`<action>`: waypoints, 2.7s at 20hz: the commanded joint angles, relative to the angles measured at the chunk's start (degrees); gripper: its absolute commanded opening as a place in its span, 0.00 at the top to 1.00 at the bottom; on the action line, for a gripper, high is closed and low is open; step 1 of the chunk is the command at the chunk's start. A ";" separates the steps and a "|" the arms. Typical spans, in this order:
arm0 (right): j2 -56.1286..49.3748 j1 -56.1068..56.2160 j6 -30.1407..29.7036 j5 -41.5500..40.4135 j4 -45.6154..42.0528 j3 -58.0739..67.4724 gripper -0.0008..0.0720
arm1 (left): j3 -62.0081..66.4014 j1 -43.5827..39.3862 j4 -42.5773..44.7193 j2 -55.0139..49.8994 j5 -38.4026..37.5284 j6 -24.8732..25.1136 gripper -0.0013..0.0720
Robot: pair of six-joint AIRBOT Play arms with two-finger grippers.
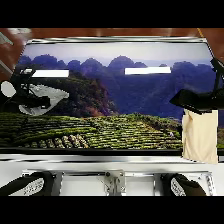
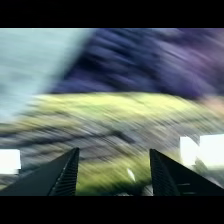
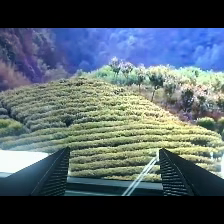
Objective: Fold the shirts.
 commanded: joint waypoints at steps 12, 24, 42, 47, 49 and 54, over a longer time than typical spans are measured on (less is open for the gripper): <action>0.00 0.04 10.34 0.04 -0.11 -0.02 0.05 | 24.37 16.94 2.71 -31.19 4.55 -4.90 0.02; 0.00 0.04 10.29 -5.55 -0.44 -0.02 0.05 | 28.20 14.88 -23.52 -25.40 -9.33 5.88 0.93; 0.00 0.04 -8.68 16.48 -6.86 -0.02 0.06 | 4.17 -32.98 -29.18 11.39 6.49 -9.75 0.93; 0.00 0.04 -8.70 21.03 -12.46 -0.02 0.06 | 0.28 -46.45 -37.94 -0.74 24.96 -9.70 0.93; 0.00 0.04 -8.22 19.78 -12.31 -0.02 0.06 | 0.33 -48.33 -39.30 -4.92 27.63 -9.68 0.86; 0.00 0.04 -6.88 16.37 -11.47 -0.02 0.06 | 0.39 -36.89 -39.08 -5.31 16.72 -7.72 0.85</action>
